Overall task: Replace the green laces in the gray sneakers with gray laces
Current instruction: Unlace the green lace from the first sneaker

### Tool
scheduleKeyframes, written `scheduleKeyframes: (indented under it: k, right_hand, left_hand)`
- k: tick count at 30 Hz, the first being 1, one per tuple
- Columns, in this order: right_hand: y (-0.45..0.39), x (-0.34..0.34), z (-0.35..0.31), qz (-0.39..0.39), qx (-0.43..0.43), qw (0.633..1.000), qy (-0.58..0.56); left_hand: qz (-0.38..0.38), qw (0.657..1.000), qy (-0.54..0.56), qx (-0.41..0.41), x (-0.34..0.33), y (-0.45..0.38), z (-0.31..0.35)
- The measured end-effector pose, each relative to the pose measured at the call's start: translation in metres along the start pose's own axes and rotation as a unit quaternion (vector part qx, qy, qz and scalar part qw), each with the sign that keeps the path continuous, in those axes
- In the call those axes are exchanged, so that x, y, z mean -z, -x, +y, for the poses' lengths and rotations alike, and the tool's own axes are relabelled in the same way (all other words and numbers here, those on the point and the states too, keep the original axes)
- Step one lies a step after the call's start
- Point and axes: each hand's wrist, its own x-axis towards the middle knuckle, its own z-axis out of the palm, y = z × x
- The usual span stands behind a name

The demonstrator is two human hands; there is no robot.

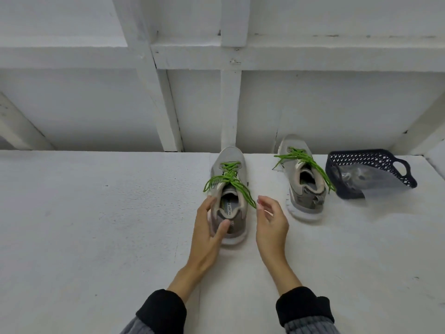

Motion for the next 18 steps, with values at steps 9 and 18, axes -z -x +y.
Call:
scheduleKeyframes:
  k: [9,18]
  right_hand:
    - [-0.023,-0.013,-0.017,-0.089,0.003,0.995,0.055]
    - [-0.025,-0.03,-0.017,-0.044,0.094,0.986,0.132]
  left_hand:
    - [0.065,0.997,-0.042,0.001,0.028,-0.055,0.014]
    - [0.019,0.998,0.007,0.054,0.023,-0.082,0.015]
